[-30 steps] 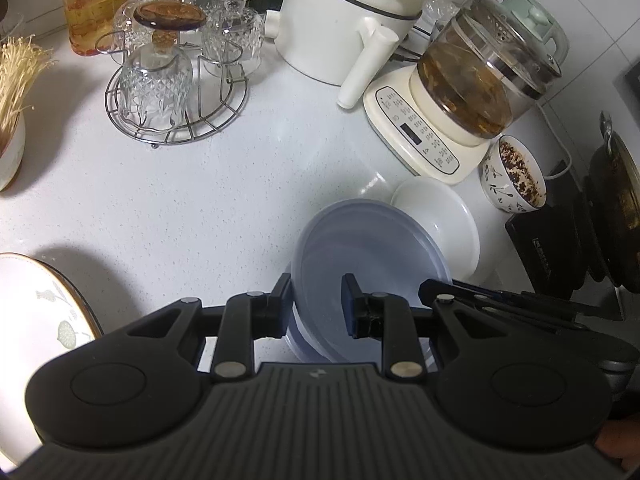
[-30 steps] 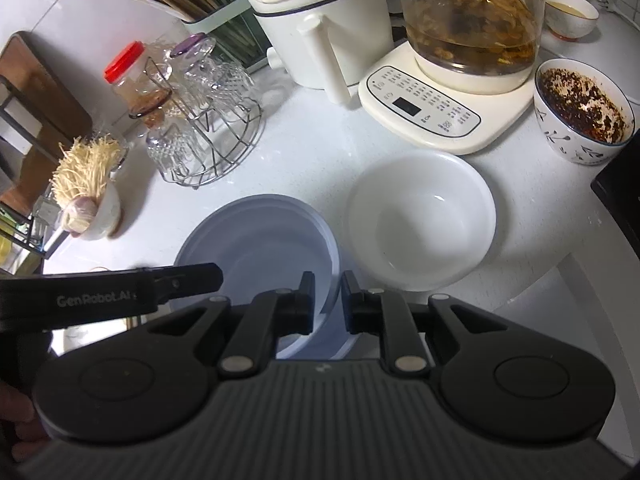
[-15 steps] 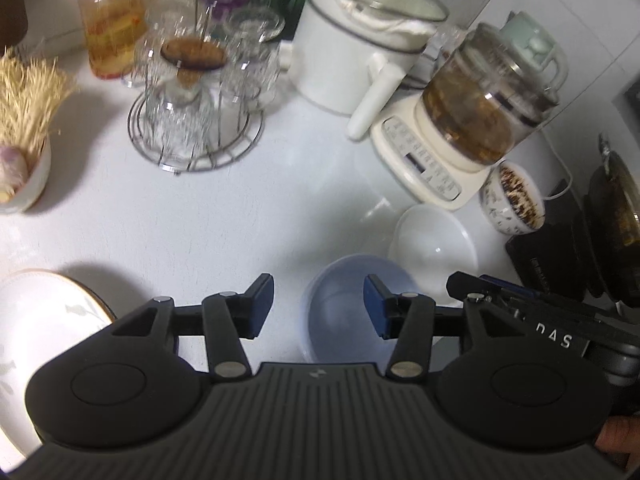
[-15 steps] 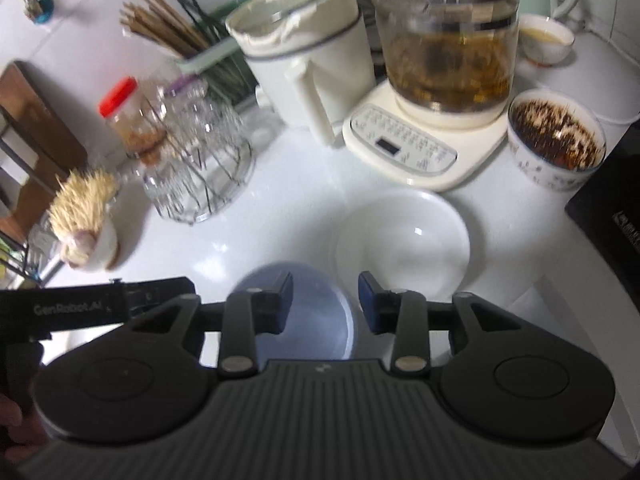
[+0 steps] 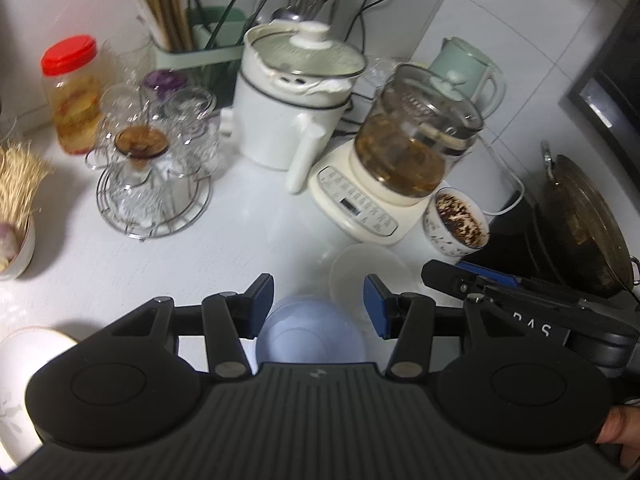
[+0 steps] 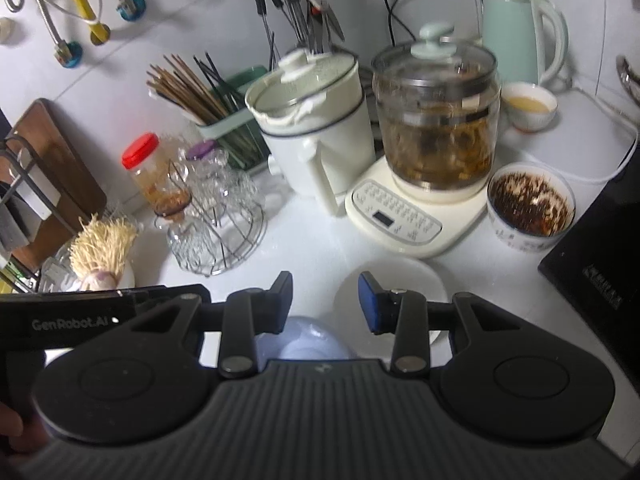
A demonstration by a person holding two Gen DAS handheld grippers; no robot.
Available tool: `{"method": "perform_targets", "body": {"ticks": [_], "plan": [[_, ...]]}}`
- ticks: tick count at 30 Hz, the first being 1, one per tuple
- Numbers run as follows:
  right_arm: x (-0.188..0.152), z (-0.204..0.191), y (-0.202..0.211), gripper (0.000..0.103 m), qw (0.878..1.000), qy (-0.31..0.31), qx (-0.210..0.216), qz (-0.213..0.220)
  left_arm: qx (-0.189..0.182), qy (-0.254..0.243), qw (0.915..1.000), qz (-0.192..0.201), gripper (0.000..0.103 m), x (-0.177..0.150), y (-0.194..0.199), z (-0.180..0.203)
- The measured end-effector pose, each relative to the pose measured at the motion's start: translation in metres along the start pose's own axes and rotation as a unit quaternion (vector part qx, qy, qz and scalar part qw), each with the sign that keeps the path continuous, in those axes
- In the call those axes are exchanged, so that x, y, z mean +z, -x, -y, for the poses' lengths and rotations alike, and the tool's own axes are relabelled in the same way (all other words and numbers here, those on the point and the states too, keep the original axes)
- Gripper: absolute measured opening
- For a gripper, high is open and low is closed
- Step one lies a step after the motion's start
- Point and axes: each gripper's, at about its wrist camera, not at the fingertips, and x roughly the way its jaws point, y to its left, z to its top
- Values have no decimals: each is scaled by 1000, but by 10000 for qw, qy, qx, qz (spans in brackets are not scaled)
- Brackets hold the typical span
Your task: Organize plates and bowls
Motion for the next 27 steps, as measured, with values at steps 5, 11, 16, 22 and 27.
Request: {"method": "perform_targets", "body": {"ticks": [5,11,16,22,27], "plan": [[3,7,9,39,9996,0,-66,264,-147,-106,9998,-18,56,4,-7,9],[6,26,14,39,9982,-289,-354,401,-368,-419,9984,-27,56,16,-22,28],[7,43,13,39,9963,-578,-484,414,-475,-677,9965,-139,56,21,-43,46],[5,63,8,39,9928,-971,-610,353,-542,-819,9944,-384,56,25,-69,57],[0,75,-1,40,9908,-1198,-601,191,-451,-779,9945,-540,56,29,-87,55]]}}
